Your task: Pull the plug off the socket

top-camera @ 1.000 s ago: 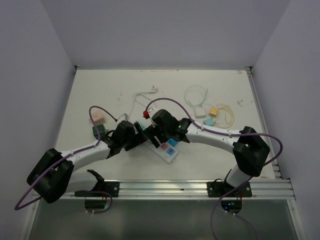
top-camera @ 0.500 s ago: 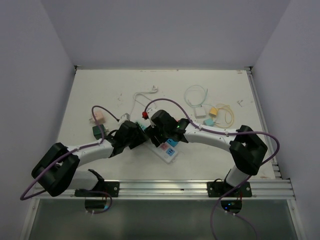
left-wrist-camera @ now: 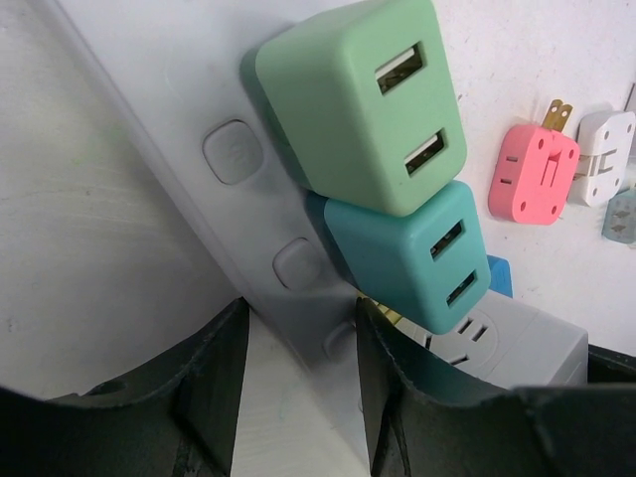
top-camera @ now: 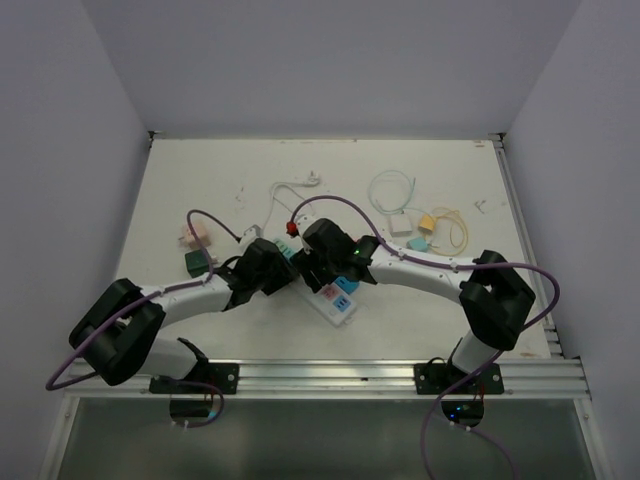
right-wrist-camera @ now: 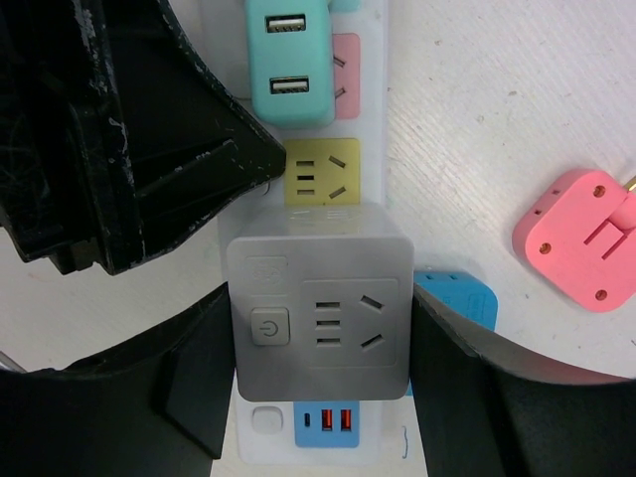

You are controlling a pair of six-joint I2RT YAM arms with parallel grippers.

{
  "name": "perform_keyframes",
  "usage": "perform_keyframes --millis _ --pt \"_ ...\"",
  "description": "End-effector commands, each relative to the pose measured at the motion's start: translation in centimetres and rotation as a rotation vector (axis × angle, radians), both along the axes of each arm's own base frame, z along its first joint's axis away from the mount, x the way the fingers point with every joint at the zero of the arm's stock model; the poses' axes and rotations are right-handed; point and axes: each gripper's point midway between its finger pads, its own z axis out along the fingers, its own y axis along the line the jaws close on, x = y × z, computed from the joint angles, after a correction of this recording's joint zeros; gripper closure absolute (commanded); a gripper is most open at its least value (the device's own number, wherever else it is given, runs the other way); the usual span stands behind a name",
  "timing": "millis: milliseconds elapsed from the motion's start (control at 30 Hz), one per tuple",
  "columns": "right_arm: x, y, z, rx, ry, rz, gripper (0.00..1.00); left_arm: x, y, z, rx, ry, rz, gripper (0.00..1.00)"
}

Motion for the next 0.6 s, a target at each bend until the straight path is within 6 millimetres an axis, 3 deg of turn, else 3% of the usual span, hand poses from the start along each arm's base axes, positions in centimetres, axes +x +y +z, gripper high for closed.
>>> perform_keyframes --millis 0,167,567 --pt "1.3 3.5 7.4 0.21 -0.1 0.001 1.0 -6.0 6.0 -6.8 0.309 0.26 0.004 0.57" --pt "2.1 3.8 9.3 0.249 -0.141 -0.026 1.0 -6.8 5.8 -8.2 0.358 0.326 -0.019 0.59" --pt "2.5 4.1 13.2 0.395 -0.185 -0.07 1.0 -7.3 5.9 -8.9 0.393 0.363 -0.023 0.59"
